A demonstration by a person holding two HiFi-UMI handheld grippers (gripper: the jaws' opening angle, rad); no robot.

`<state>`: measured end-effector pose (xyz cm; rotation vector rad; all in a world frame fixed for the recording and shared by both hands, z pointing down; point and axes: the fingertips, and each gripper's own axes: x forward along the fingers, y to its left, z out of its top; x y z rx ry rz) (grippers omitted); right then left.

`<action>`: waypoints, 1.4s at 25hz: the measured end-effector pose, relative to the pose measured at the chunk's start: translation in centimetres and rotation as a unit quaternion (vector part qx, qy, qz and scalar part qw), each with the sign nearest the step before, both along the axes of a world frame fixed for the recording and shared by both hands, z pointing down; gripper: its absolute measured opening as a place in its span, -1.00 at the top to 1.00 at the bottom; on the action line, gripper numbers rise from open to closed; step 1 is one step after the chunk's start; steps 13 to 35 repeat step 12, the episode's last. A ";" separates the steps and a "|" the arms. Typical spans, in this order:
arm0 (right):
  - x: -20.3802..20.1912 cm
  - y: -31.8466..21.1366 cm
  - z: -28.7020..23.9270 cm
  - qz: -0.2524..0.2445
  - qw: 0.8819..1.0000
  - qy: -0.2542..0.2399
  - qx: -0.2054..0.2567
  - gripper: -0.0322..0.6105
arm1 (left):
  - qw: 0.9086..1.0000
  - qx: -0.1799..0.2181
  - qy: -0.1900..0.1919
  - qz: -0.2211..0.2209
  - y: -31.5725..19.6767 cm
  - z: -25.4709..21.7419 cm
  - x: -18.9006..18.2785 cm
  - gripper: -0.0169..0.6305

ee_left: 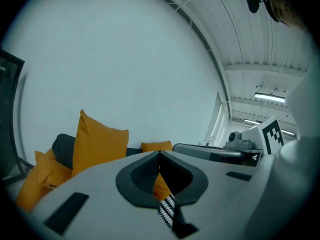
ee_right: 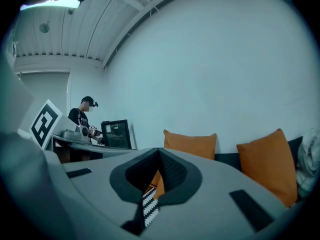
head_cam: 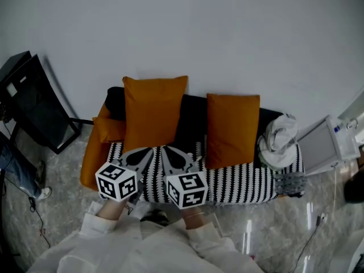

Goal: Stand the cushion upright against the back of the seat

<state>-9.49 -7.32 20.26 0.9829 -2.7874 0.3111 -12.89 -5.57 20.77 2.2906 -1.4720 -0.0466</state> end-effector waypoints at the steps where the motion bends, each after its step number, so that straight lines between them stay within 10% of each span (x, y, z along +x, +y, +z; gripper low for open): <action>1: 0.0 -0.1 0.0 0.000 1.000 0.001 0.000 0.86 | 1.000 0.000 -0.001 0.000 -0.1 0.0 0.0 0.92; 35: -0.5 0.4 0.1 -0.001 1.000 0.015 -0.001 0.86 | 1.000 -0.014 -0.010 -0.010 0.4 0.5 -0.7 0.92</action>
